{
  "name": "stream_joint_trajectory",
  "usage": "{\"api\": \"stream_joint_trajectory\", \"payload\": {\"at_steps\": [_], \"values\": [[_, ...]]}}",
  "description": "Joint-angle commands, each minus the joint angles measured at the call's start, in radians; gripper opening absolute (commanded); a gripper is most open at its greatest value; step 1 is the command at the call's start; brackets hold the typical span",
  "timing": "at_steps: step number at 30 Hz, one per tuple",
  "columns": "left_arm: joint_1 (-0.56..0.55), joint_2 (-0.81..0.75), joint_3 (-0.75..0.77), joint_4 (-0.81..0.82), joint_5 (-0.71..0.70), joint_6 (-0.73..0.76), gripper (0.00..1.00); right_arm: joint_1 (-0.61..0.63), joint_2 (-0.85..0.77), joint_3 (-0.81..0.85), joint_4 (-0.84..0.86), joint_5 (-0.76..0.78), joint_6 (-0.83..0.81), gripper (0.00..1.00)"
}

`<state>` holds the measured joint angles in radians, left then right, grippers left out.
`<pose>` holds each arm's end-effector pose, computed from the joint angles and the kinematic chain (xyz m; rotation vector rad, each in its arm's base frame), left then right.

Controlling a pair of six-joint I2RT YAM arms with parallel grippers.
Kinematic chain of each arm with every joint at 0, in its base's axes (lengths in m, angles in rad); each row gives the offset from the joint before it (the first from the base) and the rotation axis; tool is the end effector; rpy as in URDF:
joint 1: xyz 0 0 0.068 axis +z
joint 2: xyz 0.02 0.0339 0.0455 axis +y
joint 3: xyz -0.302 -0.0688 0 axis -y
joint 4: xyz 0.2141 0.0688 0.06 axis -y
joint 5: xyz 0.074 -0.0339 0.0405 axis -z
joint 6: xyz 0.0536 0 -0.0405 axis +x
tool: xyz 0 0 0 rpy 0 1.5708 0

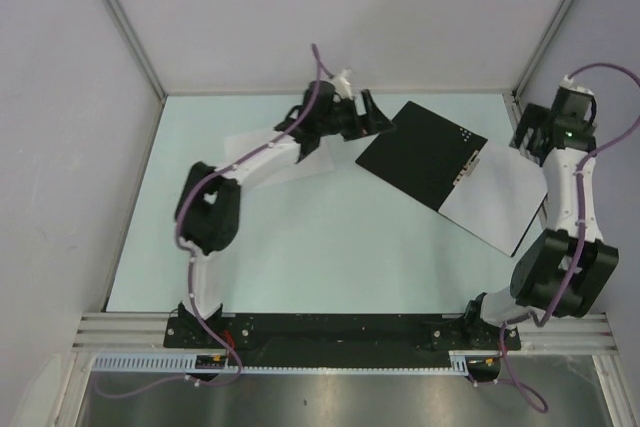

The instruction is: Put the files into the folder

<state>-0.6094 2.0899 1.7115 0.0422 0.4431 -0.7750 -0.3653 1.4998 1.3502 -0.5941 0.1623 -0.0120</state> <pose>0.4022 -0.3088 0.3120 0.1602 2.1110 -1.3096 0.2889 -0.1198 0.3562 0.4916 2.2802 -0.3781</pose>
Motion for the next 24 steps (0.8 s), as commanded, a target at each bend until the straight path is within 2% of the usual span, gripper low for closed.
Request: {"api": "stream_joint_trajectory", "payload": {"at_steps": [1,2,3,5,6,7,9,10,14,15,19,24], "values": [[0.146,-0.256,-0.257,-0.021,-0.087,0.114,0.89,0.244,-0.093,0.027,0.193,-0.013,0.182,1.00],[0.193,-0.280,-0.291,-0.027,-0.092,0.126,0.89,0.317,-0.076,0.018,0.230,0.009,0.199,1.00],[0.216,-0.300,-0.352,-0.031,-0.098,0.132,0.89,0.445,-0.023,0.023,0.264,0.029,0.208,1.00],[0.282,-0.356,-0.429,-0.060,-0.113,0.141,0.89,0.564,0.029,0.023,0.394,0.025,0.196,1.00],[0.302,-0.375,-0.450,-0.062,-0.121,0.148,0.89,0.663,0.096,0.026,0.436,0.016,0.187,1.00],[0.319,-0.387,-0.472,-0.067,-0.138,0.154,0.89,0.704,0.124,0.029,0.520,0.010,0.182,1.00],[0.371,-0.399,-0.501,-0.077,-0.150,0.175,0.89,0.767,0.198,0.049,0.585,-0.004,0.208,1.00],[0.388,-0.392,-0.501,-0.097,-0.156,0.177,0.89,0.796,0.279,0.065,0.653,-0.062,0.221,1.00],[0.467,-0.315,-0.458,-0.139,-0.158,0.177,0.88,0.839,0.494,0.220,0.676,-0.145,0.308,0.96],[0.476,-0.282,-0.432,-0.142,-0.150,0.177,0.88,0.845,0.545,0.301,0.663,-0.152,0.331,0.95],[0.511,-0.205,-0.376,-0.139,-0.152,0.165,0.88,0.881,0.781,0.532,0.541,-0.185,0.346,0.95],[0.524,-0.111,-0.329,-0.140,-0.176,0.089,0.88,0.896,0.934,0.716,0.449,-0.208,0.408,0.96]]}}
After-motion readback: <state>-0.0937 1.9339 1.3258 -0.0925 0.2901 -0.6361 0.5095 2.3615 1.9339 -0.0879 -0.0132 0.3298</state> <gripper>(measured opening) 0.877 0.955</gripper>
